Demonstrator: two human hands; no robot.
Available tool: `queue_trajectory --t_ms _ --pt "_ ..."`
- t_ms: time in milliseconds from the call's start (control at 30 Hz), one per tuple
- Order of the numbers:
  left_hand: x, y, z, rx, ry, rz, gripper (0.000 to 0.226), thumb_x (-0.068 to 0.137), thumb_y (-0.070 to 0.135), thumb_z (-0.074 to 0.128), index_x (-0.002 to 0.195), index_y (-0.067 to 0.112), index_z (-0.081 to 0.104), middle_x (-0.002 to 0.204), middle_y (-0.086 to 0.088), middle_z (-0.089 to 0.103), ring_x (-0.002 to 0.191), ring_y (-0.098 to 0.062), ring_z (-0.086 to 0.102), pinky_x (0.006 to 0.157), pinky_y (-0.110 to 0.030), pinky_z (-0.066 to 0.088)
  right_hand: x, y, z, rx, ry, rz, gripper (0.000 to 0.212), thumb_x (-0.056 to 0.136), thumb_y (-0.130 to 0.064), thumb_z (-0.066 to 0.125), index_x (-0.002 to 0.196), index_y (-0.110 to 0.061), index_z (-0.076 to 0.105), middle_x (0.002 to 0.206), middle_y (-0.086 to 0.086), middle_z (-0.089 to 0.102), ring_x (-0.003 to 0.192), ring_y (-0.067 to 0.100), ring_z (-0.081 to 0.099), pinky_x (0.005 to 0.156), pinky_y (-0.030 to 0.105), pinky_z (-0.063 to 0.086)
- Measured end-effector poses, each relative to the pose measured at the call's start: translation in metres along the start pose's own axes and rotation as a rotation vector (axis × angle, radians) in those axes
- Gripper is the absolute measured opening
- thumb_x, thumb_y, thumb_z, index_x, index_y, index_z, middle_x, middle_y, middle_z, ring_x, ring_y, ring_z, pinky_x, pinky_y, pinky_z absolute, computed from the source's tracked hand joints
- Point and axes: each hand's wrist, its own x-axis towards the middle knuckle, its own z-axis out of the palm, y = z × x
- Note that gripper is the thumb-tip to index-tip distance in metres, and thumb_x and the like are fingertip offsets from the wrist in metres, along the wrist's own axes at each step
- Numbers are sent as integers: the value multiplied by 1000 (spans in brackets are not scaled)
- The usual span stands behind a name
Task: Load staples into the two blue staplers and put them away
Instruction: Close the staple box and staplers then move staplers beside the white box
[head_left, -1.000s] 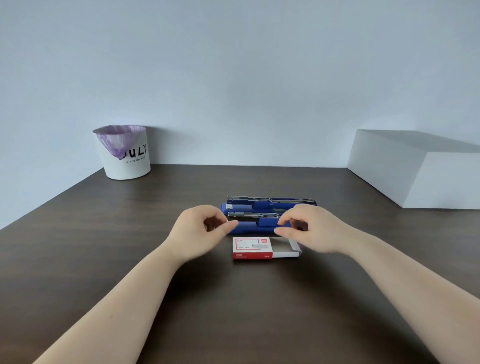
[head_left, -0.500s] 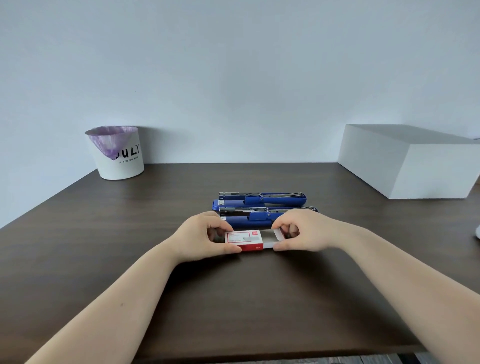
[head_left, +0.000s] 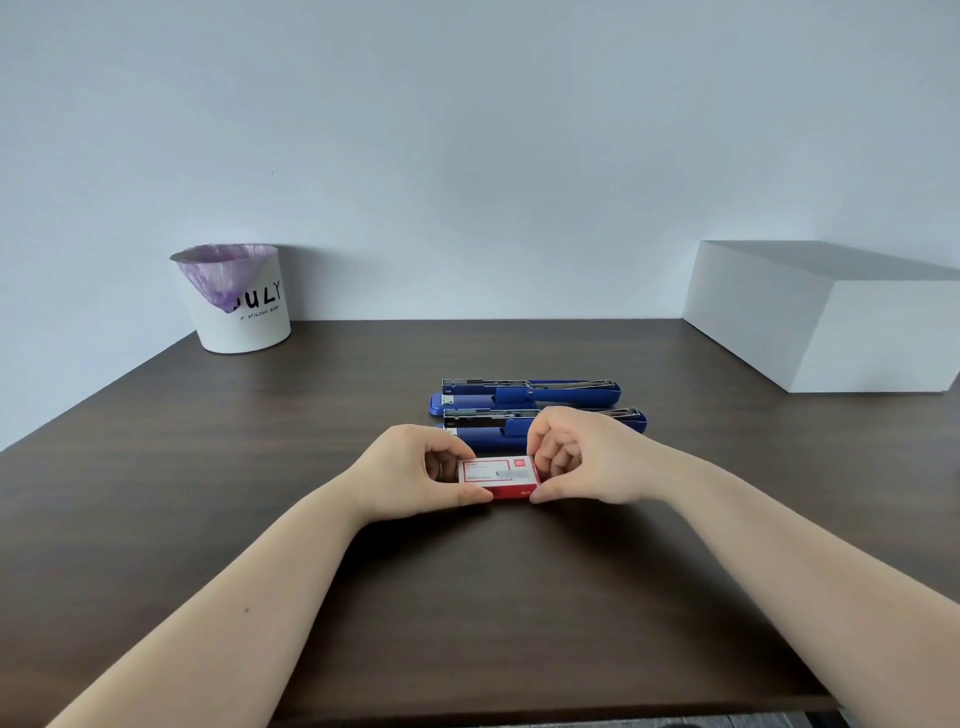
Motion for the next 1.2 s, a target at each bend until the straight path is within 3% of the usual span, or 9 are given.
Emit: queue_trajectory --t_ms 167,333,467,600,667,800,900,1000,1200 --pt "0 1 1 -4 1 -7 39 63 40 83 96 23 72 66 15 62 52 5 53 52 -5 40 2 -2 0 -65 27 -32 30 71 -24 81 78 -27 52 78 -13 59 70 6 54 66 19 46" --pt "-1 -1 -3 -3 -3 -4 37 68 40 79 101 26 70 69 13 62 55 3 53 58 -7 42 0 0 -8 -29 10 -26 24 72 -30 79 83 -25 59 85 -9 66 72 3 58 69 17 49" --pt "0 -10 -14 -95 190 -66 16 89 29 59 95 22 71 69 7 65 57 2 53 65 -14 43 2 12 -28 -42 257 6 12 81 -33 69 86 -23 66 91 -2 72 85 15 66 82 31 52" --pt "16 -19 -24 -46 394 -192 12 88 20 60 95 17 70 79 5 68 74 -10 61 77 -24 47 16 28 -54 -130 430 72 17 87 -29 63 101 -21 67 96 -2 67 85 17 61 70 21 45" --pt "27 -24 -26 26 382 -228 16 86 18 62 100 15 69 89 1 69 85 -17 63 86 -30 51 26 38 -62 -215 406 105 30 87 -29 63 115 -19 62 98 -1 60 85 17 55 72 22 39" --pt "51 -29 -26 121 263 -256 34 84 23 64 117 14 61 111 -2 67 103 -18 62 95 -29 45 45 54 -71 -310 343 244 55 85 -39 63 134 -19 48 126 6 57 121 25 47 103 35 37" --pt "66 -32 -21 155 138 -275 46 85 26 63 128 14 54 127 -1 62 114 -18 58 103 -31 43 56 58 -71 -380 201 339 60 85 -47 59 137 -20 45 139 5 51 132 27 41 112 38 32" --pt "77 -37 -16 145 98 -271 46 85 24 63 129 16 54 127 -3 63 115 -20 59 102 -30 43 64 60 -68 -456 104 343 46 88 -41 58 129 -20 53 135 1 56 126 24 47 109 33 33" --pt "87 -42 -11 197 143 -260 40 84 34 64 121 22 62 111 -4 68 102 -22 61 89 -28 45 74 63 -75 -436 101 309 34 82 -33 68 111 -16 63 113 4 65 101 22 60 87 33 48"
